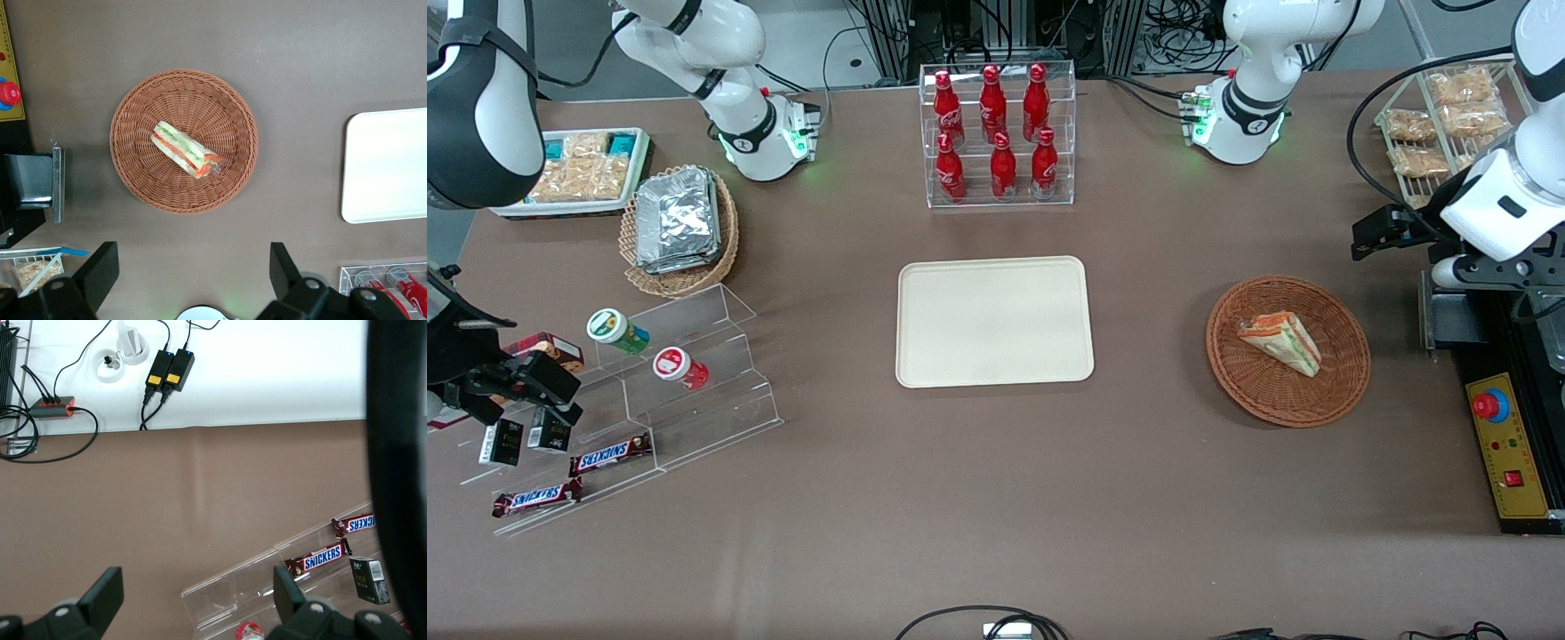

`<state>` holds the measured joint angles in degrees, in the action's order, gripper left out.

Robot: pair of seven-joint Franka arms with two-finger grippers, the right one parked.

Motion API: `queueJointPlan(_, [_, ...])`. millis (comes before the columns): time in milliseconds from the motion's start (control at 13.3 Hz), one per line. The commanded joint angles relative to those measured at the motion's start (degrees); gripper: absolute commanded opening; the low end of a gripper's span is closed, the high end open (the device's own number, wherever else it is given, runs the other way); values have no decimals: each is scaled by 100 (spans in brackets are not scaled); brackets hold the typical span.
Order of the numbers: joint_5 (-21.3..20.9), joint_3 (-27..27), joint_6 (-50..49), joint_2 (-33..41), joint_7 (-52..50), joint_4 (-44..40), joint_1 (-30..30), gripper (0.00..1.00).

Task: Place sandwich from basket to tray
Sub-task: 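Move the left gripper over the wrapped sandwich in the wicker basket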

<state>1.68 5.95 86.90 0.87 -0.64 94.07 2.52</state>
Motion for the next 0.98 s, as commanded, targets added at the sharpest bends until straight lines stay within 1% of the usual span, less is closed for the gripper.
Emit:
queueJointPlan(0, [-71,-41,-173,45,99,-47,3,100])
queueJointPlan(301, [-141,-41,-252,-43,73,-65,3,100])
queueJointPlan(451, [-570,-6,-174,-139,3,49,-41,100])
queueJointPlan(526, [-607,-15,-69,-201,-24,145,-32,100])
queueJointPlan(677, [-633,-24,544,-114,-94,784,-15,100])
queueJointPlan(902, [-642,-15,1476,-78,-953,1629,-15,100])
